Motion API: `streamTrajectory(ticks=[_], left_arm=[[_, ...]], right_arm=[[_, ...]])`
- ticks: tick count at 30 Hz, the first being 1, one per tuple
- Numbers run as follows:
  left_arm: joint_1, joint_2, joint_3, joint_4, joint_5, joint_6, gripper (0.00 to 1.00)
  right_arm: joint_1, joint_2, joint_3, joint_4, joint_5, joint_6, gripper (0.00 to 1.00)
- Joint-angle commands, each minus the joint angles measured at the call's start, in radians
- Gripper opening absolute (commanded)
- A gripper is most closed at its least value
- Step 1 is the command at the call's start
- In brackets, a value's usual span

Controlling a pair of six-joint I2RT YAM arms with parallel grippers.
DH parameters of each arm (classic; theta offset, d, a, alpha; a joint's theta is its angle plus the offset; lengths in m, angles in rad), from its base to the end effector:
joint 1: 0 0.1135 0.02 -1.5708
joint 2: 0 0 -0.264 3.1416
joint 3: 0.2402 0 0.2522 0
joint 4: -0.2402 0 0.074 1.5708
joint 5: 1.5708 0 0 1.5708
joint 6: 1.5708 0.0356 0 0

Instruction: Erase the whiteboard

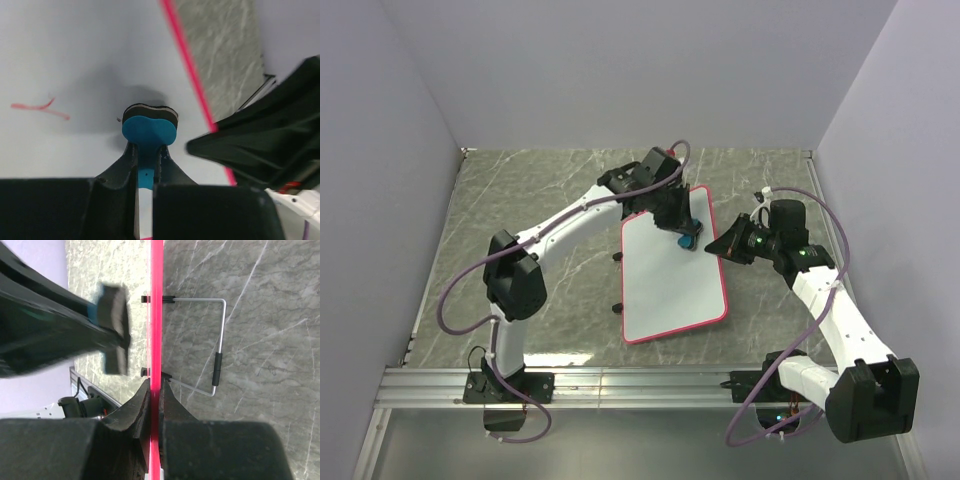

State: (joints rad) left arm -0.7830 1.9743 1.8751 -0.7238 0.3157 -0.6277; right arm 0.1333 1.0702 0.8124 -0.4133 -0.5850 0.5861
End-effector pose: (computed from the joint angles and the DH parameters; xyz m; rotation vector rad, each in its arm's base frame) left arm 0.3088 -0.3229 0.3127 0.3633 2.5778 -0.9758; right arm 0.2220 0.0496 0.2762 0.1896 2.3071 1.0350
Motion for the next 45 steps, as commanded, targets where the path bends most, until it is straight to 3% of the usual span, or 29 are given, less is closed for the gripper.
streamTrajectory(ticks=[1,10,20,27,36,41,45], left_arm=[[0.037,0.060,0.119,-0.040,0.022,0.008,0.00],[0.132,0.093,-0.045,0.004,-0.058,-0.017,0.00],[0.163,0.124,-0.218,0.008,-0.130,-0.036,0.00],[0.071,0.095,-0.082,-0.005,-0.101,-0.026,0.00],[-0.088,0.057,-0.027,0.116,0.020,-0.102,0.00],[-0.093,0.118,0.064,0.098,0.030,-0.092,0.00],[-0.030,0.187,0.160,0.046,0.014,-0.089,0.00]], right_arm=[[0.014,0.020,-0.018,-0.021,0.025,-0.045,0.00],[0.014,0.002,-0.013,-0.044,0.045,-0.058,0.00],[0.014,0.010,-0.015,-0.039,0.040,-0.060,0.00],[0.014,0.017,-0.016,-0.032,0.030,-0.057,0.00],[0.015,0.025,-0.015,-0.032,0.028,-0.063,0.00],[0.014,0.033,-0.015,-0.025,0.024,-0.057,0.00],[0.014,0.033,-0.018,-0.024,0.021,-0.052,0.00]])
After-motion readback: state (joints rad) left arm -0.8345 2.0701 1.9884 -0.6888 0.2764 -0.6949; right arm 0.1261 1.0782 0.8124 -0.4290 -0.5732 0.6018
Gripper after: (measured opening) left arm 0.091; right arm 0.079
